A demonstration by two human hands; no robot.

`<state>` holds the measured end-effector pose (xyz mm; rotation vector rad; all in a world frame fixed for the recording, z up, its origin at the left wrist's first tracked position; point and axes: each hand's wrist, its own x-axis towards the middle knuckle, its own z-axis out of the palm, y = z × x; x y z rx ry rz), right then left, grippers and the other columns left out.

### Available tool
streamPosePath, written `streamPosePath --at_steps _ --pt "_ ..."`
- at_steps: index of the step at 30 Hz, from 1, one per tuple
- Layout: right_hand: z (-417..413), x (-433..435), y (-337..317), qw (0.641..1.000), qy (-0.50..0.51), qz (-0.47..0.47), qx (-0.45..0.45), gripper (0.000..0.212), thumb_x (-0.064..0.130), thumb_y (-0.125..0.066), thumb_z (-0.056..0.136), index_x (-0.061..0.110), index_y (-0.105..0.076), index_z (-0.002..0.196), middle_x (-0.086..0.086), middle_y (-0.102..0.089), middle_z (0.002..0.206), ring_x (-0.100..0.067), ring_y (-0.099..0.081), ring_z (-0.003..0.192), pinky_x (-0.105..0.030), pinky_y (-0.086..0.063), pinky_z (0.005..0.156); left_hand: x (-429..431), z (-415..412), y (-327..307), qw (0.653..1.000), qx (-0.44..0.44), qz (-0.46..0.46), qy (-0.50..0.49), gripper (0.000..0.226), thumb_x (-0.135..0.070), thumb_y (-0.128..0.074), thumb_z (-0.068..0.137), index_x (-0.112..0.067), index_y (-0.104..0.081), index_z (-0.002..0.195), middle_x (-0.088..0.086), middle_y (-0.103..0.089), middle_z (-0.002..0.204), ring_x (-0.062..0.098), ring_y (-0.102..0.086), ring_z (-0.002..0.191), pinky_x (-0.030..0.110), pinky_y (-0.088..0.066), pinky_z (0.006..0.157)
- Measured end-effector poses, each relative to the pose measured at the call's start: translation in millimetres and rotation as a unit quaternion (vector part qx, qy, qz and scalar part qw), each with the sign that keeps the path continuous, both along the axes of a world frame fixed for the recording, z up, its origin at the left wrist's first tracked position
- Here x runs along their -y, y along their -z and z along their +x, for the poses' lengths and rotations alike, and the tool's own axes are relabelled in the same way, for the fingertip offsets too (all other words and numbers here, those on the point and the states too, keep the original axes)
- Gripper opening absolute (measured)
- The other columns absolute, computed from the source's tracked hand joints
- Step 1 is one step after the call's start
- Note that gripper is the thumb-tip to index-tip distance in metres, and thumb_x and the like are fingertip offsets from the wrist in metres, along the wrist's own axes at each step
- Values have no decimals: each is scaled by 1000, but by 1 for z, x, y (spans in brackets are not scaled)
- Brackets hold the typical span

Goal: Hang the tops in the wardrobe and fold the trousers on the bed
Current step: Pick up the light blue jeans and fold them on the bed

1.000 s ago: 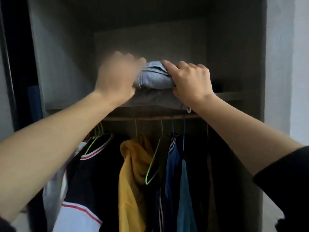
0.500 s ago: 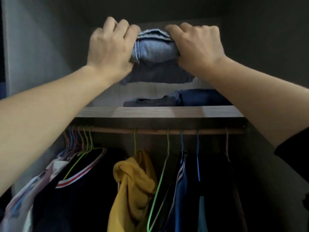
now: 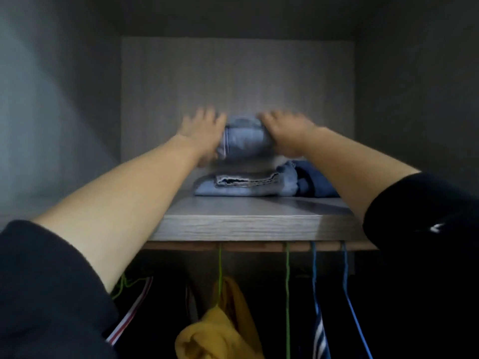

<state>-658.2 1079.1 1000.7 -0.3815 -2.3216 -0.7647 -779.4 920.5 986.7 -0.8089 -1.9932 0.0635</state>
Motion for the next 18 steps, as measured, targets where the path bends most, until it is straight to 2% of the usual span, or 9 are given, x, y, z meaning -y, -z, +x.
streamPosePath --at_steps 2,4,6,10,12,13,15,16,18 --pt "-23 -7 16 977 57 -115 171 69 27 -65 91 21 -31 150 -13 -47 145 -34 -49 128 -41 -41 105 -10 -25 10 982 155 -110 1 65 -20 -78 73 -20 -45 129 12 -58 126 31 -59 111 36 -50 92" --pt "-36 -12 13 962 84 -133 223 66 28 -68 88 21 -39 147 -11 -52 142 -31 -54 123 -40 -44 104 -16 -35 8 970 195 -143 1 57 -15 -79 69 -23 -52 119 7 -66 114 28 -65 97 35 -54 86" --pt "-41 -13 9 966 75 -126 215 64 29 -68 87 22 -42 145 -9 -54 140 -29 -55 121 -40 -45 102 -18 -37 7 974 175 -145 12 57 -19 -79 71 -25 -53 121 5 -66 115 27 -65 98 37 -54 87" --pt "-43 -12 13 955 82 -190 214 81 25 -65 84 29 -25 155 -9 -44 150 -29 -48 129 -40 -42 106 -17 -36 13 974 176 -141 8 57 -17 -70 82 -22 -47 134 8 -60 128 30 -60 111 36 -49 92" --pt "-42 -13 16 949 68 -229 204 87 30 -63 77 32 -24 155 -8 -41 153 -30 -46 133 -43 -40 109 -16 -33 14 971 200 -127 17 50 -18 -62 87 -17 -48 134 12 -58 132 32 -58 115 35 -47 91" --pt "-41 -13 17 948 50 -255 187 84 34 -60 77 32 -27 154 -7 -40 153 -29 -44 134 -44 -38 111 -16 -32 14 970 213 -115 22 45 -18 -57 88 -14 -49 132 14 -57 133 34 -56 117 35 -46 90" --pt "-34 -15 16 955 11 -270 122 70 38 -52 90 28 -26 155 -8 -29 160 -30 -34 143 -43 -29 118 -15 -24 11 975 208 -56 51 40 -20 -50 90 -8 -52 129 18 -53 136 36 -53 120 38 -45 93" --pt "-26 -15 14 966 2 -245 78 65 39 -46 98 24 -21 157 -9 -19 164 -30 -26 147 -43 -25 120 -13 -17 8 979 189 -8 74 44 -21 -48 92 -7 -48 133 19 -47 143 36 -48 127 43 -42 100" --pt "-4 -10 12 986 2 -165 -19 63 42 -37 103 23 -14 158 -9 -6 166 -32 -19 149 -46 -26 118 -4 -1 3 985 103 84 110 60 -27 -45 95 -11 -28 150 14 -23 159 32 -26 144 55 -26 113"
